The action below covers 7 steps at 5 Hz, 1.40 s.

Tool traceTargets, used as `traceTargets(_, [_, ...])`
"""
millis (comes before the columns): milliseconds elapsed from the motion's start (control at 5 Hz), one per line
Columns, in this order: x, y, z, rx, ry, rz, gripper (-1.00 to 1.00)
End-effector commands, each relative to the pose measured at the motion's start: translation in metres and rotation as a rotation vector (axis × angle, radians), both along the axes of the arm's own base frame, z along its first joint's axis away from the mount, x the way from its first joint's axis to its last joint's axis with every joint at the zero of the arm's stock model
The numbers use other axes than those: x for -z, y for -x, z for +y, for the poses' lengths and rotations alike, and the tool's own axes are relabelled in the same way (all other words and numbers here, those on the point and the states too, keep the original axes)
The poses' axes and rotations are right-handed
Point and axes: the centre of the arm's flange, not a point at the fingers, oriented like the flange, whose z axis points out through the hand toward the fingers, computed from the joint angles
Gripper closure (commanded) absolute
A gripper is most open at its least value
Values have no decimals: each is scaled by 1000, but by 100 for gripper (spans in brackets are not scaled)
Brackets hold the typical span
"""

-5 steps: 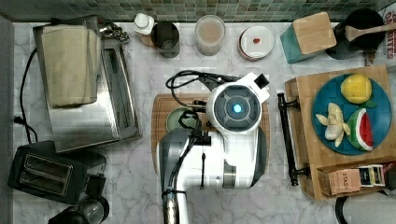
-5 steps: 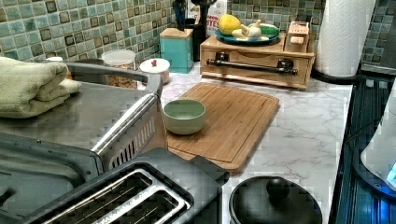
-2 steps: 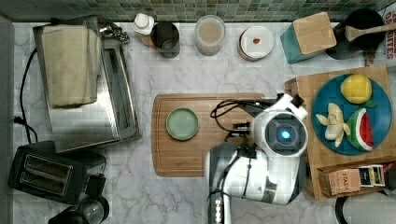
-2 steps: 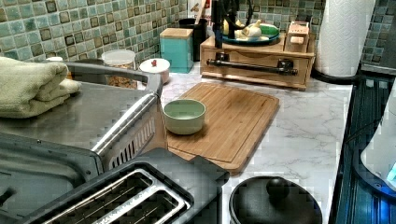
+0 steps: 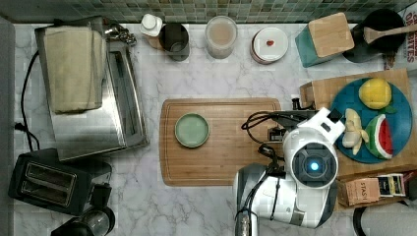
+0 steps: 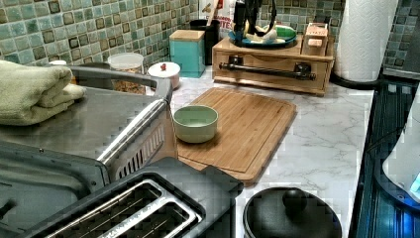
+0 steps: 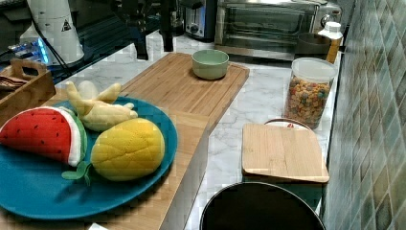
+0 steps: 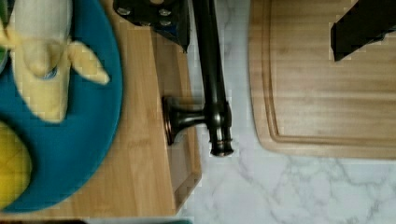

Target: Open the drawer.

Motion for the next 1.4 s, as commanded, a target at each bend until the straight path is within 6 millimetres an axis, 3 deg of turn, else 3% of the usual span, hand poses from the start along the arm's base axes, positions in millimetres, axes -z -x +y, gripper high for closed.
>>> traceTargets(200, [23,1,11,-57,70,83,-100])
traceTargets(600, [37,3,-39,-34,83,105,-100])
traceTargets(800, [46,15,-54,7,80,82,-100])
traceTargets(1000, [62,12,-55,21,48,151,-100])
traceTargets(1400, [99,13,-43,29,-23,98,-100])
